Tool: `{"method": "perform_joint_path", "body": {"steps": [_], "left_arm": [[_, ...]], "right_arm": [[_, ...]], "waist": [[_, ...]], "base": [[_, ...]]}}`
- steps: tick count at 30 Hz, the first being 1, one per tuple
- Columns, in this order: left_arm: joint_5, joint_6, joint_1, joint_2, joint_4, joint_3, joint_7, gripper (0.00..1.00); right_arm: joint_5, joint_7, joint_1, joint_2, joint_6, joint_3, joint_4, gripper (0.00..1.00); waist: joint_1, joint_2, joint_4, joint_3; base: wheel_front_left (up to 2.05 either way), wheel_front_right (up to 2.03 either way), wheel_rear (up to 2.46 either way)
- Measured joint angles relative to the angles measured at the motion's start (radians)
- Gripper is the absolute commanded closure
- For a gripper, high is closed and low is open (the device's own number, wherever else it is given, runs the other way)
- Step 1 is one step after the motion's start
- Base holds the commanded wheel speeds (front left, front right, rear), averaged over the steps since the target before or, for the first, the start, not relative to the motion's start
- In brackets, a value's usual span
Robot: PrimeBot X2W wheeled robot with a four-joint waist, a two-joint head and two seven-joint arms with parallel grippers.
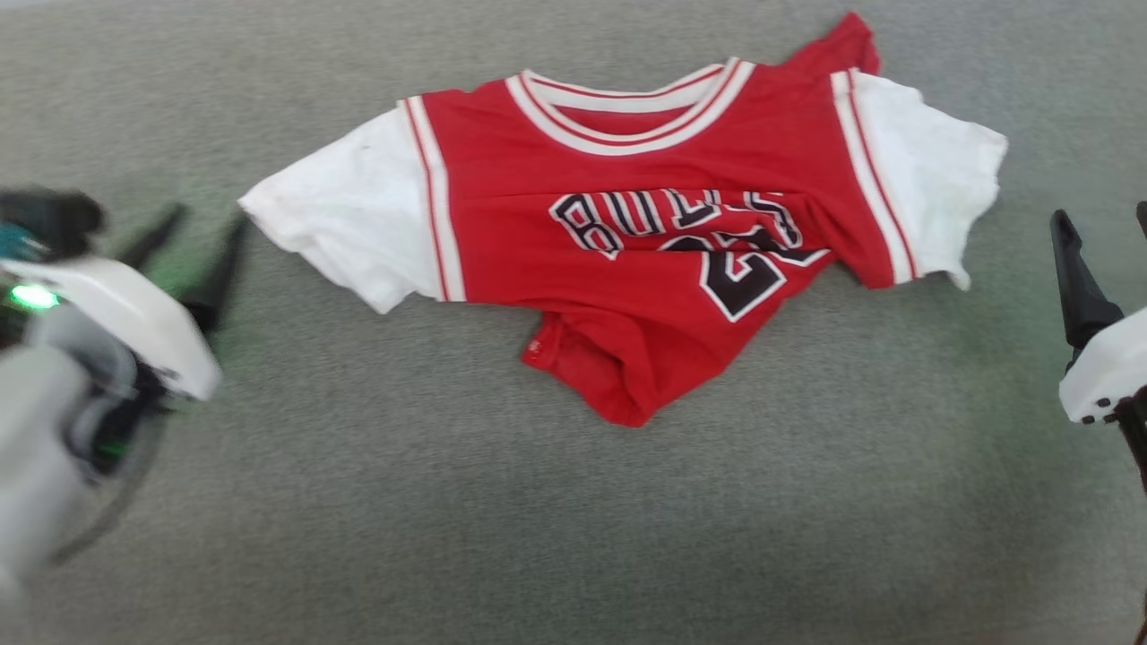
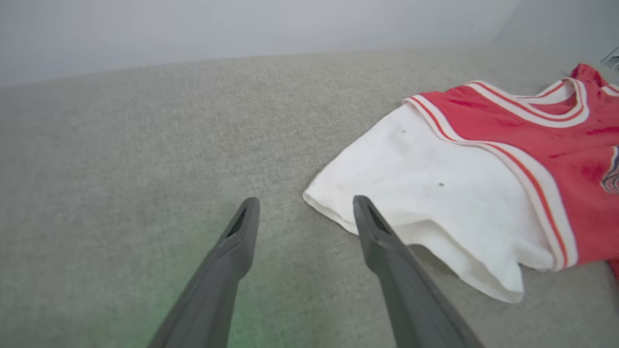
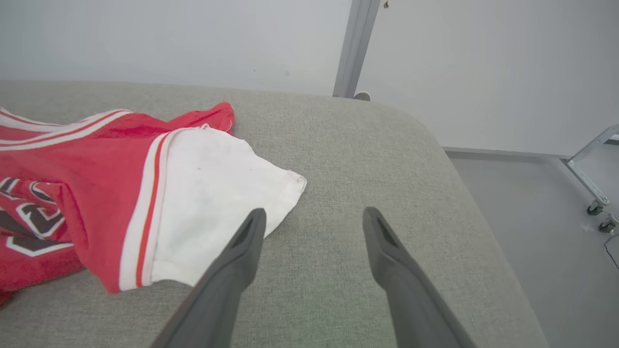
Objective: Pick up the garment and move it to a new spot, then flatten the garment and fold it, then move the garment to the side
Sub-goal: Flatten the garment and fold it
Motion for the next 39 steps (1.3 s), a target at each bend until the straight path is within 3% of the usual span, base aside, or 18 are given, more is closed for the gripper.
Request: {"method": "perform_joint_path", "body": {"steps": [1,4,9,14,18,21,27,32,33,34,35,39], "left_arm": [[0.008,0.020,0.040,-0.049,0.003,0.024,-0.030,0.00],[0.068,0.056,0.093,-0.110,-0.026,0.148,-0.037,0.00],[0.335,0.116,0.272,-0.221,-0.174,0.468,-0.039,0.00],[0.603,0.149,0.464,-0.327,-0.328,0.692,-0.039,0.00],[0.744,0.128,0.561,-0.415,-0.428,0.831,-0.039,0.00],[0.813,0.086,0.600,-0.469,-0.473,0.904,-0.039,0.00],[0.905,0.016,0.618,-0.539,-0.496,0.972,-0.039,0.00],[0.936,-0.012,0.612,-0.560,-0.508,0.997,-0.039,0.00],[0.943,-0.018,0.607,-0.560,-0.511,1.001,-0.039,0.00],[0.945,-0.020,0.605,-0.560,-0.514,1.005,-0.039,0.00],[0.945,-0.024,0.603,-0.558,-0.516,1.008,-0.039,0.00],[0.965,-0.031,0.552,-0.502,-0.521,0.979,-0.039,0.00]], "right_arm": [[0.016,0.033,-0.008,-0.044,0.000,0.039,0.008,0.00],[0.038,0.096,-0.037,-0.126,0.000,0.121,0.034,0.00],[0.130,0.208,-0.116,-0.264,0.000,0.235,0.077,0.00],[0.250,0.322,-0.222,-0.387,0.000,0.323,0.127,0.00],[0.331,0.393,-0.299,-0.463,0.000,0.386,0.168,0.00],[0.367,0.436,-0.357,-0.504,0.000,0.410,0.203,0.00],[0.430,0.518,-0.434,-0.526,0.000,0.445,0.265,0.00],[0.459,0.556,-0.460,-0.539,0.000,0.455,0.277,0.00],[0.467,0.560,-0.463,-0.540,0.000,0.459,0.277,0.33],[0.474,0.561,-0.467,-0.540,0.000,0.460,0.278,0.59],[0.477,0.561,-0.470,-0.539,0.000,0.462,0.280,1.00],[0.487,0.562,-0.477,-0.526,0.002,0.474,0.287,1.00]], "waist": [[0.0000,0.0000,0.018,-0.004],[0.0000,0.0000,0.046,-0.006],[0.0000,0.0000,0.097,0.006],[0.0000,0.0000,0.141,0.033],[0.0000,0.0000,0.172,0.065],[0.0000,0.0000,0.195,0.093],[0.0000,0.0000,0.233,0.153],[0.0000,0.0000,0.247,0.181],[0.0000,0.0000,0.248,0.185],[0.0000,0.0000,0.247,0.188],[0.0000,0.0000,0.245,0.189],[0.0000,0.0000,0.233,0.189]], "base": [[0.00,0.00,0.00],[0.00,0.00,0.00],[0.00,0.00,0.00],[0.00,0.00,0.00],[0.00,0.00,0.00],[0.00,0.00,0.00],[0.00,0.00,0.00],[0.00,0.00,0.00],[0.00,0.00,0.00],[0.00,0.00,0.00],[0.00,0.00,0.00],[0.00,0.00,0.00]]}}
